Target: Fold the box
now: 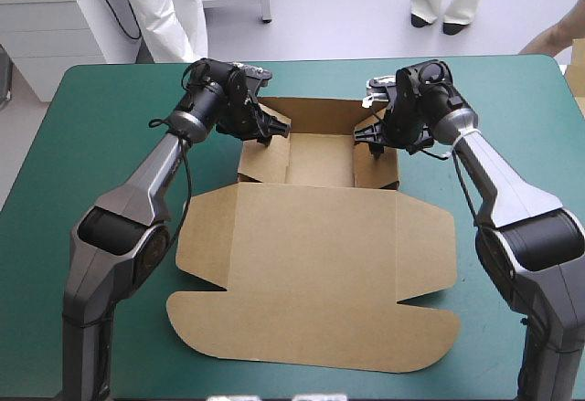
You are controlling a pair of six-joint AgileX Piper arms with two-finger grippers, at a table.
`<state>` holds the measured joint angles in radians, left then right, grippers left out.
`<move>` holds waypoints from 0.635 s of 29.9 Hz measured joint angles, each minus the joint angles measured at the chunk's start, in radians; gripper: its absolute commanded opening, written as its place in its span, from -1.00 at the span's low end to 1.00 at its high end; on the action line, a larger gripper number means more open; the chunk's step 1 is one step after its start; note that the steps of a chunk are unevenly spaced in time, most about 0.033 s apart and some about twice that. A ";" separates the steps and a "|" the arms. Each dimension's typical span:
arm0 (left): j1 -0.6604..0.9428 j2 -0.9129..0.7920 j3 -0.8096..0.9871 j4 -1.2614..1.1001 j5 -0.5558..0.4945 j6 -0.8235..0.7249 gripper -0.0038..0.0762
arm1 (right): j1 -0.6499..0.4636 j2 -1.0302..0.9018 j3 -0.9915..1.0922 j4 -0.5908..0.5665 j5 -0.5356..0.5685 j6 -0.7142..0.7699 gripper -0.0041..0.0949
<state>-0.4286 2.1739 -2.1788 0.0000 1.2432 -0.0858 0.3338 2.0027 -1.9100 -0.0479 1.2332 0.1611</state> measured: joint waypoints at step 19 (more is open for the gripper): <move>-0.009 -0.452 0.084 0.069 0.014 0.061 0.22 | 0.000 -0.260 -0.050 0.028 0.013 0.010 0.35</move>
<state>-0.4375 1.7221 -2.0944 0.0686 1.2575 -0.0252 0.3338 1.7431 -1.9604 -0.0195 1.2461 0.1709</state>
